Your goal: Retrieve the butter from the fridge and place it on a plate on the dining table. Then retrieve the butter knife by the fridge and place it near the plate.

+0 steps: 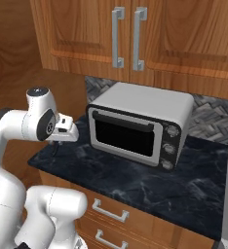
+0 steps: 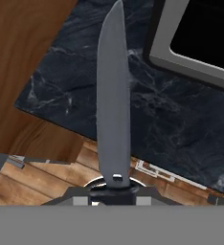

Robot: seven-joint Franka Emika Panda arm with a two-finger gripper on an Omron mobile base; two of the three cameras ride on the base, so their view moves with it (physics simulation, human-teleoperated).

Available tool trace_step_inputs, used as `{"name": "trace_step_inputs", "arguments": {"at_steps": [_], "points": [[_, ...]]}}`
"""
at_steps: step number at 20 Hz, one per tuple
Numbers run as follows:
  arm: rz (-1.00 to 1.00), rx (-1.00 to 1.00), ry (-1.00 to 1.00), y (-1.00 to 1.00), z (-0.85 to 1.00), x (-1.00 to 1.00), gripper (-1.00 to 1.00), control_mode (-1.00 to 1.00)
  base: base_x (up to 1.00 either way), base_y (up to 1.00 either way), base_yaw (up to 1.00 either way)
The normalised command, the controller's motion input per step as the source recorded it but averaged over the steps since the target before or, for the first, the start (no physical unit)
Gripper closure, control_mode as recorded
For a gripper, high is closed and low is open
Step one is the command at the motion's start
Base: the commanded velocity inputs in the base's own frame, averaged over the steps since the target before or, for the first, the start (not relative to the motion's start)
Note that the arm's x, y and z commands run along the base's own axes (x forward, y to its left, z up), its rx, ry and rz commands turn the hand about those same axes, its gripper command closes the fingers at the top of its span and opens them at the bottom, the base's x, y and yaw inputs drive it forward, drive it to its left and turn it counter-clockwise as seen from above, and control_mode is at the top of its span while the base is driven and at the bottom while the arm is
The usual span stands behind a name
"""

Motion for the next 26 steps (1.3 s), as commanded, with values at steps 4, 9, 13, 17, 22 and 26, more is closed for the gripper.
{"name": "trace_step_inputs", "arguments": {"at_steps": [4,9,13,17,22,26], "points": [[-0.04,-0.08,0.0,0.0,0.0,-0.03,1.0,-1.0,0.0,0.0,0.0],[-0.05,-0.03,0.0,0.0,0.0,-0.07,1.0,-1.0,0.0,0.0,0.0],[0.0,0.0,0.0,0.0,0.0,0.0,1.0,-1.0,0.0,0.0,0.0],[0.0,0.0,0.0,0.0,0.0,0.0,1.0,-1.0,0.0,0.0,0.0],[0.0,0.0,0.0,0.0,0.0,-0.22,1.0,1.0,-0.12,0.0,0.0],[0.0,0.0,0.0,0.0,0.0,0.0,1.0,1.0,-0.84,0.01,0.0]]}}
